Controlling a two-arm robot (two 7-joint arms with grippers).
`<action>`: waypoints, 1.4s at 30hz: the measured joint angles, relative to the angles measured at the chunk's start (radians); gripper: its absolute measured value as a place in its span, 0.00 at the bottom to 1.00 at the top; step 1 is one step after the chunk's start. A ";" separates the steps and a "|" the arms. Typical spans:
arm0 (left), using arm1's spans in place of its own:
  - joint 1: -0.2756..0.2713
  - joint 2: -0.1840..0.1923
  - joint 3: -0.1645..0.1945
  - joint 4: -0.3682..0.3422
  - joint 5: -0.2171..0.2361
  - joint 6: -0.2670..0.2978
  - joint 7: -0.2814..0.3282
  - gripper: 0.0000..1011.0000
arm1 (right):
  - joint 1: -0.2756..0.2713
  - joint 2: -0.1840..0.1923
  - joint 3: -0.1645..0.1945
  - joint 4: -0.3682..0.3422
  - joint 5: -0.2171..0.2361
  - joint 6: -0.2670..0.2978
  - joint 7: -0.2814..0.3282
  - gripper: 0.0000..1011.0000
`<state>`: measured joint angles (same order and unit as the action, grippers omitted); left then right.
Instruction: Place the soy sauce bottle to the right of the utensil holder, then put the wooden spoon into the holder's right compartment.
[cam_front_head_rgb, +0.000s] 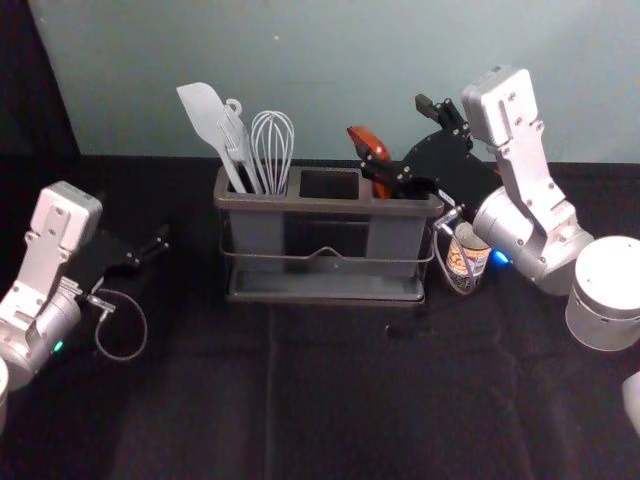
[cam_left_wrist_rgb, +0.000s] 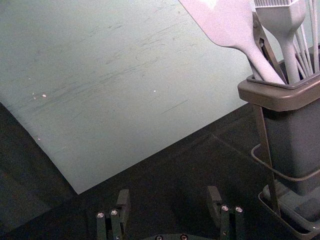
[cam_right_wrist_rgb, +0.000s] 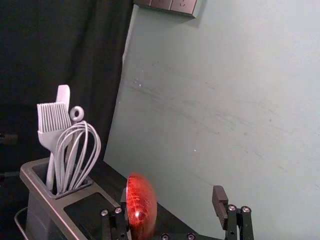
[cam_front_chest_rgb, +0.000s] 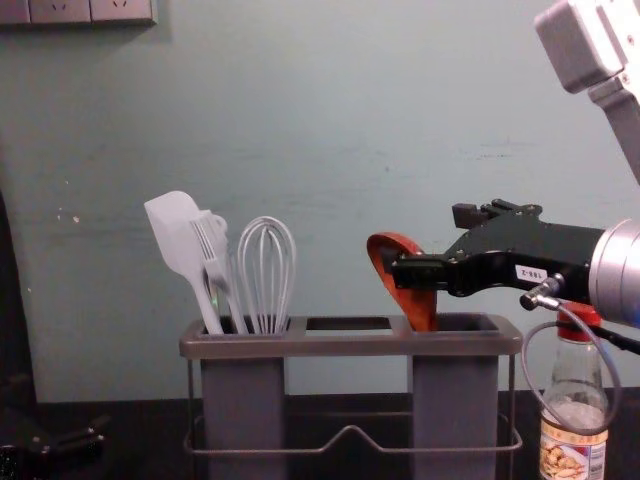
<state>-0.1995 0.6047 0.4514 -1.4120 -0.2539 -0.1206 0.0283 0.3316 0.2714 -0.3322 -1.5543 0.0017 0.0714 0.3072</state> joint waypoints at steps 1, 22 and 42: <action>0.000 0.000 0.000 0.000 0.000 0.000 0.000 0.99 | 0.000 0.000 0.000 0.000 0.000 0.000 0.000 0.99; 0.000 0.000 0.000 0.000 0.000 0.000 0.000 0.99 | -0.017 0.052 0.002 -0.108 0.029 0.086 0.049 0.99; 0.000 0.000 0.000 0.000 0.000 0.000 0.000 0.99 | -0.183 0.180 0.134 -0.381 0.225 0.402 0.108 0.99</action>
<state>-0.1995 0.6047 0.4514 -1.4120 -0.2539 -0.1205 0.0283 0.1482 0.4511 -0.1982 -1.9353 0.2264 0.4732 0.4157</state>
